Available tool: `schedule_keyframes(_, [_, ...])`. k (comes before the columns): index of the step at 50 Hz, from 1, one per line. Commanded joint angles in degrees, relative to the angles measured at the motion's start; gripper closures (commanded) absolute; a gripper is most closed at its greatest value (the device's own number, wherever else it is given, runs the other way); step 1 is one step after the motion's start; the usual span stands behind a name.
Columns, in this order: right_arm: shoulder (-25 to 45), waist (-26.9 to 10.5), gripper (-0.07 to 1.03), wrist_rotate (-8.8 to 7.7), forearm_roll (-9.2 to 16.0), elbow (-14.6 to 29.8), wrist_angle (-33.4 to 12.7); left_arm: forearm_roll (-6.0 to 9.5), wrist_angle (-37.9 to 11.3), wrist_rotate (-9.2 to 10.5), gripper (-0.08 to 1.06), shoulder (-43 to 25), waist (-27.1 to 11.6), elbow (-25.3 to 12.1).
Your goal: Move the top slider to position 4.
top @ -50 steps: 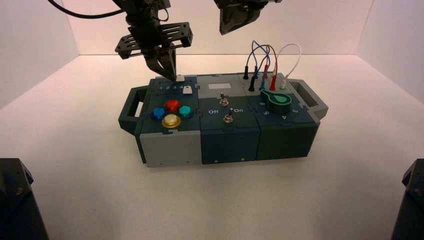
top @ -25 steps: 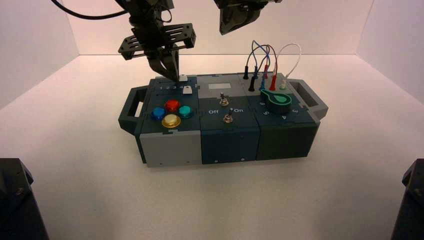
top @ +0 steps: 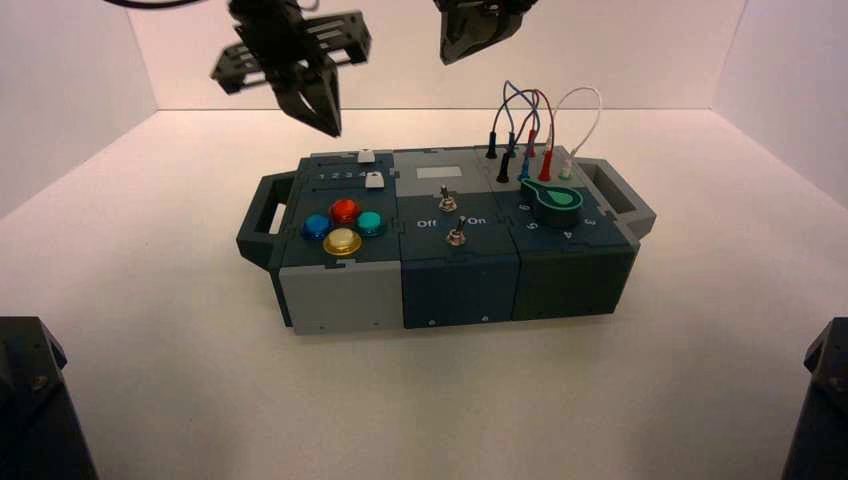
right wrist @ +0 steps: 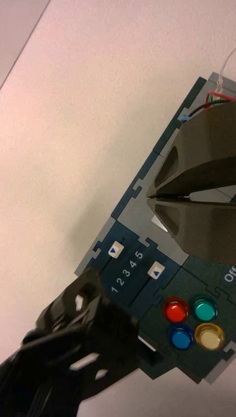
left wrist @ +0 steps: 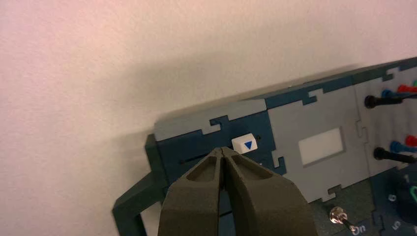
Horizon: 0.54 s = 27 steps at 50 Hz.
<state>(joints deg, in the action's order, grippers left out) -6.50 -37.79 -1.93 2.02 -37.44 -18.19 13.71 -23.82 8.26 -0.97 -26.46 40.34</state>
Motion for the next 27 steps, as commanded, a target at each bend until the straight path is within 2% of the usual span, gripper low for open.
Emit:
schedule_keyframes(1, [-2.6,0.0,0.99,0.0,-0.9,1.5,-0.4,-0.7,-1.3,-0.18,1.01,7.0,1.4,0.4])
schedule_keyframes(8, [-3.8,0.2,0.99,0.0,-1.7,1.7,-0.6,-1.58,-2.1,-0.35,1.01,13.5,2.2,1.7])
schedule_keyframes(15, [-4.7,0.2,0.99,0.0,-2.2,1.9,-1.1,-1.67,-2.2,-0.35,1.01,20.0,2.7,3.3])
schedule_keyframes(27, [-5.1,0.7,0.99,0.0,-2.4,1.9,-1.6,-1.67,-2.5,-0.09,1.01,23.5,3.3,4.1])
